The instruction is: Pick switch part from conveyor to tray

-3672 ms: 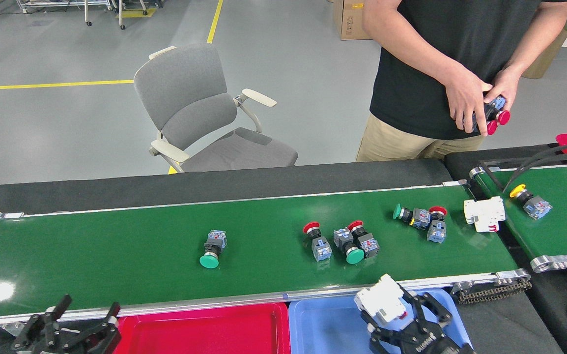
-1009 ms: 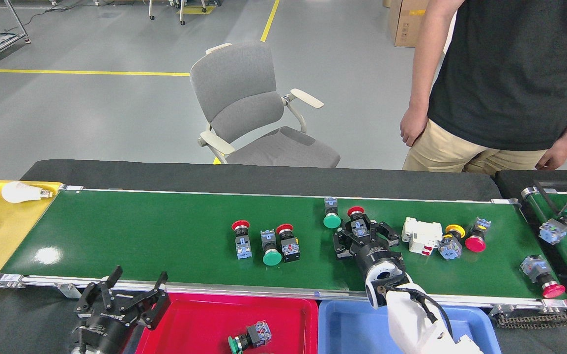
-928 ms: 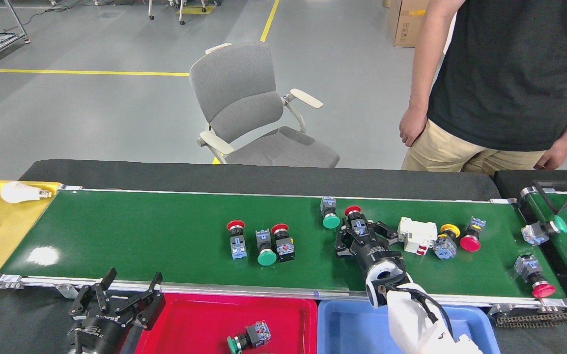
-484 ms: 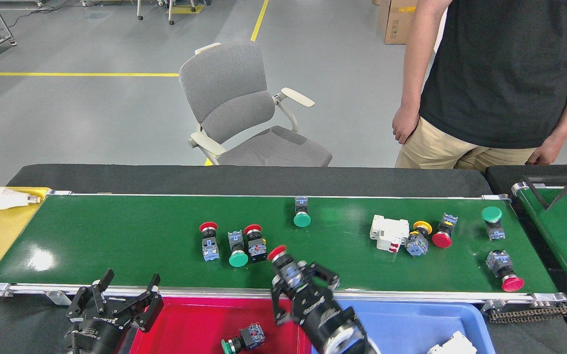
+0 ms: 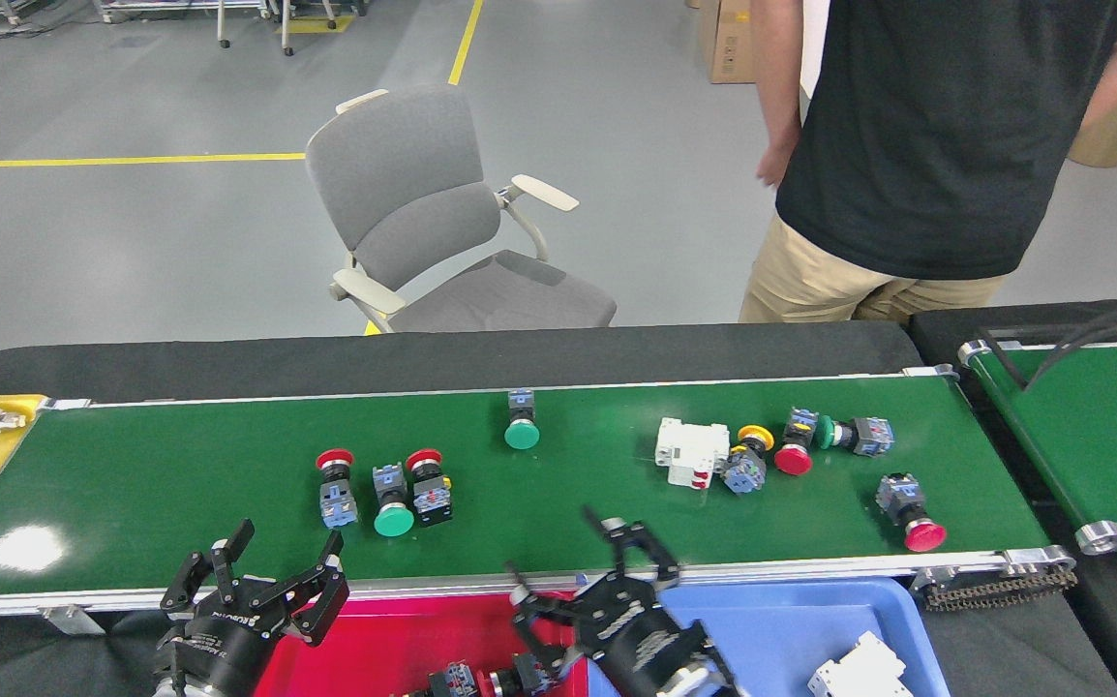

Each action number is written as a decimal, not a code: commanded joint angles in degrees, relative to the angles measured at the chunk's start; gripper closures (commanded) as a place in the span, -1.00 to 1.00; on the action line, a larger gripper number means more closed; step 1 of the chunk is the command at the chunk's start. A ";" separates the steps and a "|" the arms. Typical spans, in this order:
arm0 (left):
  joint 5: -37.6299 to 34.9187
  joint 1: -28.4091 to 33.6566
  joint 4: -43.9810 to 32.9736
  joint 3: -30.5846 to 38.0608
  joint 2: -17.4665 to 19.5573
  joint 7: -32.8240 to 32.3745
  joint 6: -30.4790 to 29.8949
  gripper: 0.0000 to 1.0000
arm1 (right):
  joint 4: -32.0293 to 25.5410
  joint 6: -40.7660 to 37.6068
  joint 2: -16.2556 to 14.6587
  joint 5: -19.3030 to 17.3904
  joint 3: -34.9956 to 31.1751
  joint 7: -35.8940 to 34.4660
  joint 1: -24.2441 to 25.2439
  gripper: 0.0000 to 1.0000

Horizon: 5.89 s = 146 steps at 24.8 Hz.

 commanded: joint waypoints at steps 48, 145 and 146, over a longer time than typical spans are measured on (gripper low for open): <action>2.48 13.24 -8.28 7.48 -4.38 4.57 -8.39 -1.00 | 1.06 -30.49 1.31 -1.89 9.98 7.11 -5.22 -1.00; 2.65 6.82 7.90 26.03 6.79 4.92 -9.44 -1.00 | -0.87 -1.93 -0.27 -1.98 -14.89 2.01 4.01 -1.00; 2.65 5.77 10.36 25.41 8.11 4.92 -9.35 -1.00 | -0.87 -2.01 -0.27 -1.98 -14.81 2.01 4.10 -1.00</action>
